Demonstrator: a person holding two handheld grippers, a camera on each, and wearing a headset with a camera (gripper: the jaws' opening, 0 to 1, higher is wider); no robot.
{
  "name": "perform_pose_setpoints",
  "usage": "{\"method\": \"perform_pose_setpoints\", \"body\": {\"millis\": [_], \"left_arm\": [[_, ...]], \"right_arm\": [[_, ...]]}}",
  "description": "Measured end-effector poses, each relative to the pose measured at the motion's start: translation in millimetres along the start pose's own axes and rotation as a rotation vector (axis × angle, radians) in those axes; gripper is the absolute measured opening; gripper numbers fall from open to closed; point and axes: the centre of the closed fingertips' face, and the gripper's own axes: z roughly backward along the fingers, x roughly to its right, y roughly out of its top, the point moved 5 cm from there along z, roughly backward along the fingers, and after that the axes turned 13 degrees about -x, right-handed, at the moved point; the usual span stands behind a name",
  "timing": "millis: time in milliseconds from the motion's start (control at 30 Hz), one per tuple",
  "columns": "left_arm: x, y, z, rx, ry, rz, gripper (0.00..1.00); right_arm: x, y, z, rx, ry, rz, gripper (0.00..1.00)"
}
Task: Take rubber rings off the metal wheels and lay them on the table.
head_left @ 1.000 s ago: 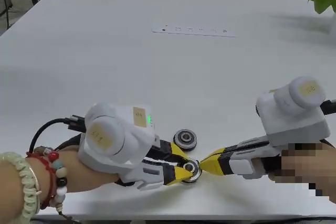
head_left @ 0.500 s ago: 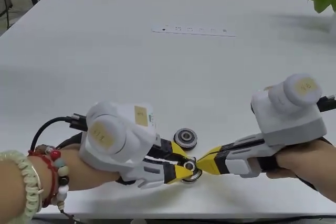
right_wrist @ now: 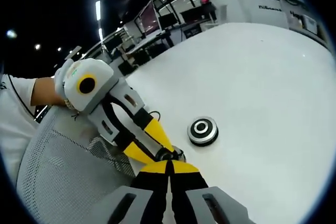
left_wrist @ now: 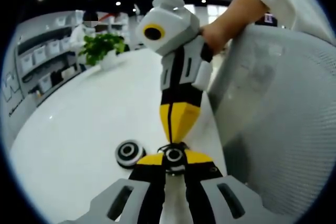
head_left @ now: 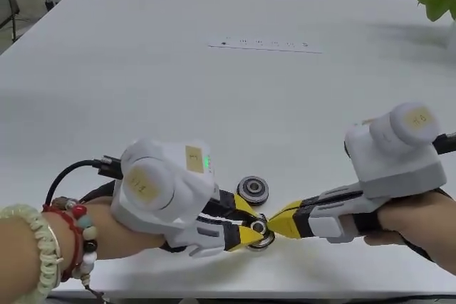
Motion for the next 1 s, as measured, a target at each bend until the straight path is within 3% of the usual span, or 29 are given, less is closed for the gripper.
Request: {"method": "perform_pose_setpoints", "body": {"millis": [100,233,467,567,733,833,1000], "left_arm": [[0.0,0.1,0.1,0.0,0.0,0.0,0.13],[-0.2,0.0,0.2,0.0,0.0,0.001,0.13],[0.1,0.5,0.3,-0.001,0.002,0.001,0.13],[0.2,0.5,0.3,-0.001,0.003,0.001,0.13],[0.3,0.2,0.3,0.001,0.003,0.009,0.13],[0.4,0.1,0.4,0.002,0.003,0.007,0.13],[0.2,-0.1,0.5,0.004,0.001,0.019,0.14]], "right_arm": [[-1.5,0.3,-0.2,0.003,0.004,0.0,0.0],[0.3,1.5,1.2,0.044,0.074,-0.096,0.0],[-2.8,2.2,0.9,0.049,0.076,-0.081,0.0],[-3.0,6.2,4.6,0.08,0.092,-0.1,0.0],[-1.2,2.6,2.1,0.059,0.063,-0.092,0.0],[2.4,-2.4,-0.3,0.02,0.023,-0.061,0.0],[4.5,-4.5,-0.8,0.005,0.01,-0.056,0.0]]}}
